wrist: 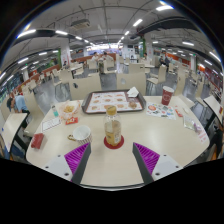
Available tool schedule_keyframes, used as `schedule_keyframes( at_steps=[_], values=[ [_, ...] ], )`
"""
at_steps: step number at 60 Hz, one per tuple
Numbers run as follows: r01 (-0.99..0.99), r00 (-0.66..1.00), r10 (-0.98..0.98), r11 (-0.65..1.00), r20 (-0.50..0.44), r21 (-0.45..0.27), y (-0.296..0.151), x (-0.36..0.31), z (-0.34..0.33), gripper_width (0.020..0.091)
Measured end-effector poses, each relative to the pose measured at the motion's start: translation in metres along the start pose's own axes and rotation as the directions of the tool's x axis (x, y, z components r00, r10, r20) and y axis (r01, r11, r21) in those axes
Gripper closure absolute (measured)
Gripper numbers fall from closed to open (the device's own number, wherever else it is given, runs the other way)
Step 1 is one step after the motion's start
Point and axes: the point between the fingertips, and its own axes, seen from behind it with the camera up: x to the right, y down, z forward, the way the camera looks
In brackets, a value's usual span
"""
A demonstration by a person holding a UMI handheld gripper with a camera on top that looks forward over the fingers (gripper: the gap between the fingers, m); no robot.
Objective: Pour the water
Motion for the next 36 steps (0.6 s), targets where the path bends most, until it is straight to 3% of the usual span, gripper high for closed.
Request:
schedule_keyframes(
  at_steps=[15, 36],
  values=[
    [0.021, 1.000, -0.021, 1.000, -0.017, -0.002, 0.012, 0.000, -0.053, 0.0253],
    [0.054, 0.999, -0.054, 0.999, -0.004, 0.008, 0.020, 0.004, -0.069, 0.0257]
  ],
)
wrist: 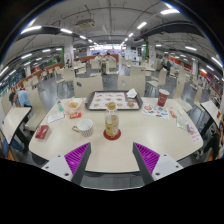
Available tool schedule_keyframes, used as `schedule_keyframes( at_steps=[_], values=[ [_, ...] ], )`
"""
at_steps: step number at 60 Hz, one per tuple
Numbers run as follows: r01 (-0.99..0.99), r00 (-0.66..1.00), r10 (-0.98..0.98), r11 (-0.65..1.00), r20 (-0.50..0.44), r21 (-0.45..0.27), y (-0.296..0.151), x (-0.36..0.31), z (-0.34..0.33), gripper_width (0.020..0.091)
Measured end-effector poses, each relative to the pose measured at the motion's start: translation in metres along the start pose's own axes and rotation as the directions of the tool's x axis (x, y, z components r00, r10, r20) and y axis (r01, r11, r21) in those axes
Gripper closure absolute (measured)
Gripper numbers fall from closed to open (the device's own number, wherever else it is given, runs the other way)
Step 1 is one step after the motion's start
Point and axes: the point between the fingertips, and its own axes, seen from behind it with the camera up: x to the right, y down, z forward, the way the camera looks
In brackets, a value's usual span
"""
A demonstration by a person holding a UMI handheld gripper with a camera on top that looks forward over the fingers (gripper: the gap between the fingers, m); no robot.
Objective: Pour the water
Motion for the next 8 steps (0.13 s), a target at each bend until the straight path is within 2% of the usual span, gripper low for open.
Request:
schedule_keyframes(
  at_steps=[8],
  values=[
    [0.022, 1.000, -0.022, 1.000, 0.016, -0.004, 0.0048, 0.0031, -0.0014, 0.0252]
  ],
)
